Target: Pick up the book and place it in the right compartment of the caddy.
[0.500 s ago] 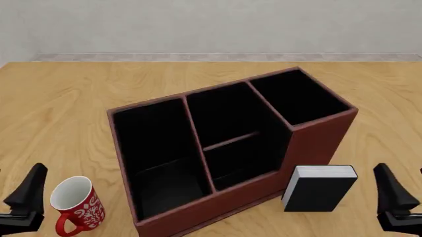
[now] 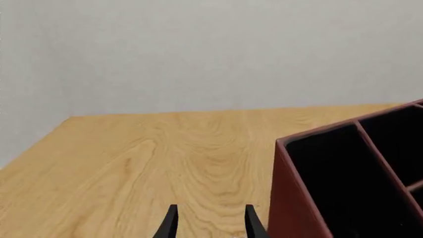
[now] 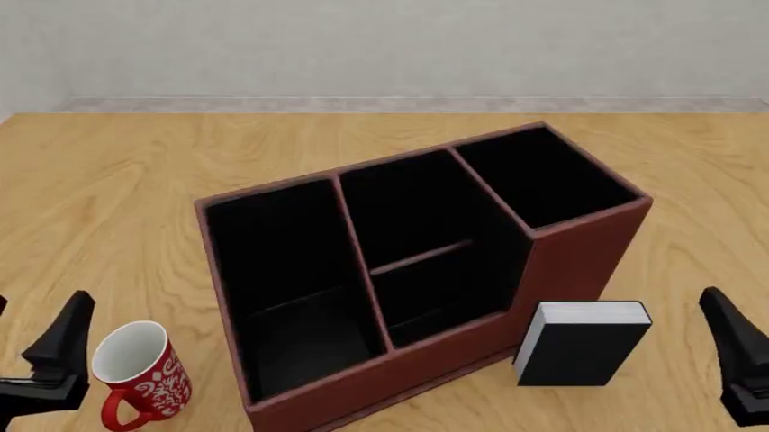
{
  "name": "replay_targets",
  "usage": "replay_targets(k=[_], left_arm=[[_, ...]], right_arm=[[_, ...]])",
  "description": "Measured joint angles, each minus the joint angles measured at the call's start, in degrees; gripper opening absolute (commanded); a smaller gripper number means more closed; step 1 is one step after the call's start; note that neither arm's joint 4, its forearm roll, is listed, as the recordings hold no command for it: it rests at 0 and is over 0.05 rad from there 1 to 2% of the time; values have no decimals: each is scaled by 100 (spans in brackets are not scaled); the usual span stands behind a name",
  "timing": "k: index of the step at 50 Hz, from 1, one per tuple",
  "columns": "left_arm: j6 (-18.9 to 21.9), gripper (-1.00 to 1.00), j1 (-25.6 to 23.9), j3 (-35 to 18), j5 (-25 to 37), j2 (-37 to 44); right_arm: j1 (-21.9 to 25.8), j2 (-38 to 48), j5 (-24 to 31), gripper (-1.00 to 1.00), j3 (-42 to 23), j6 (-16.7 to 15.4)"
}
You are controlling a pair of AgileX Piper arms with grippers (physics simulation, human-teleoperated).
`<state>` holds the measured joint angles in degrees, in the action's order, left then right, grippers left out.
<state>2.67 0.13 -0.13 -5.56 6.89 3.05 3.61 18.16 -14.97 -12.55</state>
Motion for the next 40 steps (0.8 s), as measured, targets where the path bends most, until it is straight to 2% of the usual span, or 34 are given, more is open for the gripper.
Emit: replay_targets(k=[15, 27, 40], left_arm=[[111, 100, 40, 10, -22, 48], [113, 100, 43, 11, 121, -115], [70, 100, 85, 11, 286, -298]], right_arm=[[226, 960, 1399, 100, -1464, -1169], [388, 1683, 2447, 100, -2586, -1785], [490, 2277, 3461, 100, -3424, -2414]])
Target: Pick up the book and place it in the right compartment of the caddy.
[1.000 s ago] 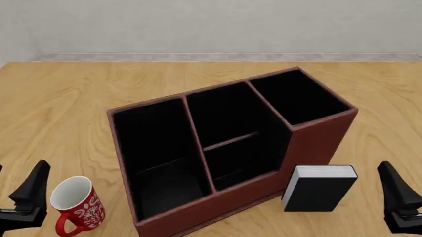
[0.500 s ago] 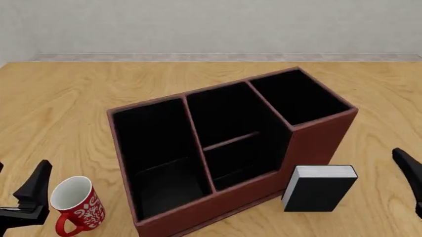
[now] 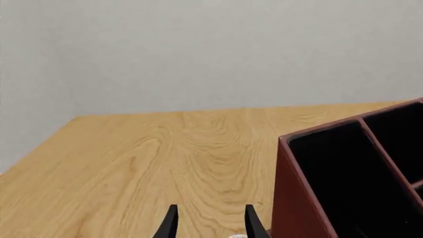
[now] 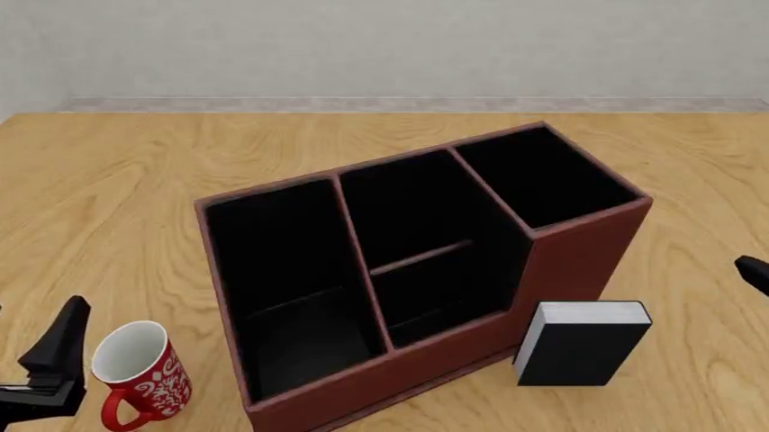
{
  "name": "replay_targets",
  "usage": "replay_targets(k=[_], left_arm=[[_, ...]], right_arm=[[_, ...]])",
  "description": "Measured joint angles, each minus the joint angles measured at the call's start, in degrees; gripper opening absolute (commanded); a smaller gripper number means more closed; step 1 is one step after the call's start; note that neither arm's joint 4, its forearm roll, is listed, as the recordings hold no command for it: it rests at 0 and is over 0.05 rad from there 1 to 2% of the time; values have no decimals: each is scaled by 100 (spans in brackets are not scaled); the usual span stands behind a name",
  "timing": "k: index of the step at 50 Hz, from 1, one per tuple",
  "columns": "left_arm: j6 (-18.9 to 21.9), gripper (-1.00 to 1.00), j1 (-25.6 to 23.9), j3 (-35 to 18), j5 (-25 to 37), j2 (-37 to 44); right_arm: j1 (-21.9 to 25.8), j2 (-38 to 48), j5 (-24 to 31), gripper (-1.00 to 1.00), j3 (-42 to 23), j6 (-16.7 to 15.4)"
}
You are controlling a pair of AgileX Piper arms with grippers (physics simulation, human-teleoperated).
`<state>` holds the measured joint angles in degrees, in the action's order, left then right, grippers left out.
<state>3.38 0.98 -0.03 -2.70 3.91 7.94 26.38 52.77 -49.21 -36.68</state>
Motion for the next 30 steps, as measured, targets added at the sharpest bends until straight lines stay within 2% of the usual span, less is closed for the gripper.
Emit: replay_targets(k=[14, 30], left_arm=[[-17, 100, 8, 0, -32, 29], [7, 100, -16, 1, -86, 97]], right_arm=[[-191, 438, 871, 100, -266, -951], [-83, 884, 1434, 100, -386, -1731]])
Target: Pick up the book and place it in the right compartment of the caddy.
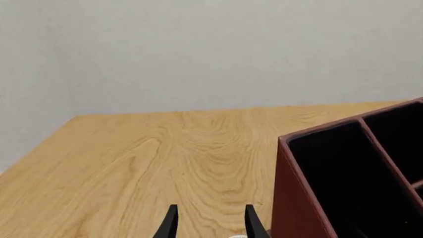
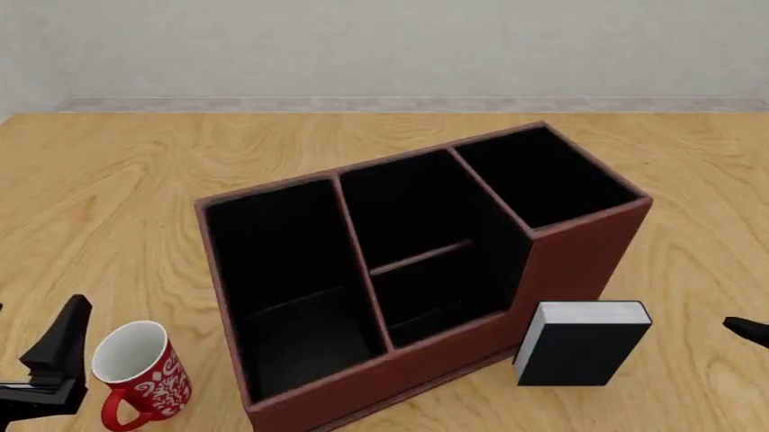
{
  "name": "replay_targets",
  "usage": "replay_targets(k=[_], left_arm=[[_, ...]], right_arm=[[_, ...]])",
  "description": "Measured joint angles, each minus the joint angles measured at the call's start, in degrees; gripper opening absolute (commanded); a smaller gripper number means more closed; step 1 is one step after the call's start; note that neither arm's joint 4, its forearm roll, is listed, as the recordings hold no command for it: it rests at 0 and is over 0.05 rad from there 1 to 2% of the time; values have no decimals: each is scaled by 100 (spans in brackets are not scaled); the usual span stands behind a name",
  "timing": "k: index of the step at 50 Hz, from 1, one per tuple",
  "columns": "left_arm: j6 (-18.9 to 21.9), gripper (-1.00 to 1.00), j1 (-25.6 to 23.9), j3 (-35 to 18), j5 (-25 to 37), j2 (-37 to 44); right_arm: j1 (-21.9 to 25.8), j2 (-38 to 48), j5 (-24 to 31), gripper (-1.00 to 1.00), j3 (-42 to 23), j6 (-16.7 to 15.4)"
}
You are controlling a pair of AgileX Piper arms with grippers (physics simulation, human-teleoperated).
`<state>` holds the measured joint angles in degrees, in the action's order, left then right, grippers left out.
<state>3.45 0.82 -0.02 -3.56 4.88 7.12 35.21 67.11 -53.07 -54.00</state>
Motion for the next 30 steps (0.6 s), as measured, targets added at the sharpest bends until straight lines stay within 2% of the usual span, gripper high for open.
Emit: replay_targets(k=[18, 30], left_arm=[[33, 100, -19, -1, 69, -49], [60, 100, -25, -3, 149, -121]], right_arm=[[324, 444, 212, 100, 81, -441], [489, 850, 9, 100, 134, -459]])
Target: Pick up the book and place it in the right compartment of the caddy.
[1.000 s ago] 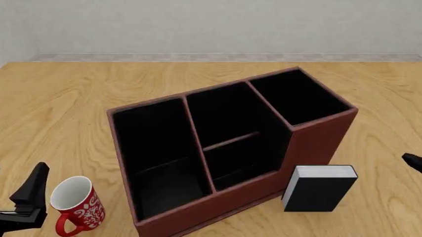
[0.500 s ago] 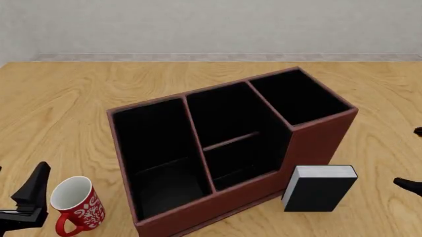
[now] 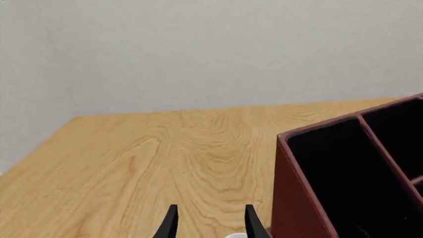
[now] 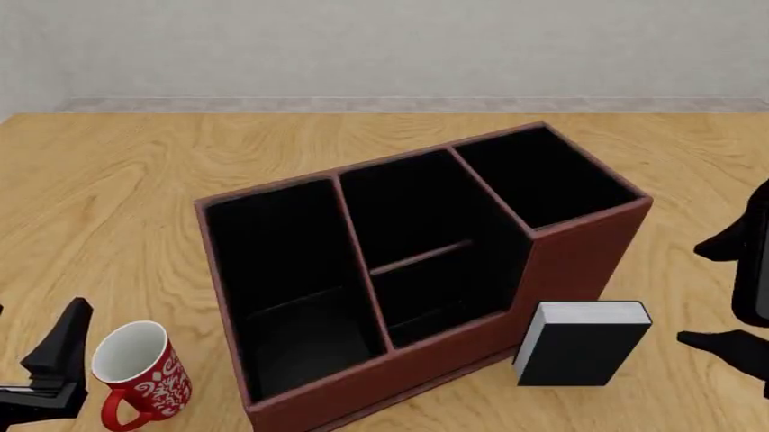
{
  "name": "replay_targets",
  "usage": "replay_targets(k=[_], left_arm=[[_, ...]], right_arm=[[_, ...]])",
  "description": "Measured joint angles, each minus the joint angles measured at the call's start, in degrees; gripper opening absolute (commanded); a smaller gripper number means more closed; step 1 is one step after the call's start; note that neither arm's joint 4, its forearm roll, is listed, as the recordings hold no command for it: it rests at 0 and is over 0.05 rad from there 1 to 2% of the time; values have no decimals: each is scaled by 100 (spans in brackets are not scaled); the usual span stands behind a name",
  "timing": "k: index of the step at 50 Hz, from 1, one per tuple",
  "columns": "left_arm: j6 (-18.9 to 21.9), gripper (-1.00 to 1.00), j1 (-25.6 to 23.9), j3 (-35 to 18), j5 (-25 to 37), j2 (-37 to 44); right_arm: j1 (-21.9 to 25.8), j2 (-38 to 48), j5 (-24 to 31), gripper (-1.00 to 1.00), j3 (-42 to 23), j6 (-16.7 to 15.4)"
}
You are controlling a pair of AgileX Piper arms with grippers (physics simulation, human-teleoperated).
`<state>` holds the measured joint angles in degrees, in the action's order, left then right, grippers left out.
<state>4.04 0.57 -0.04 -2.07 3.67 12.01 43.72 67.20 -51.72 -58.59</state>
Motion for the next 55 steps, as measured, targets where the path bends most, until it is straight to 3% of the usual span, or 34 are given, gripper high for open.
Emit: replay_targets(k=[27, 55], left_arm=[[67, 100, 39, -1, 81, -46], [117, 100, 57, 1, 106, -42]], right_arm=[[283, 810, -900, 100, 258, 491], [428, 1165, -1380, 100, 635, 1067]])
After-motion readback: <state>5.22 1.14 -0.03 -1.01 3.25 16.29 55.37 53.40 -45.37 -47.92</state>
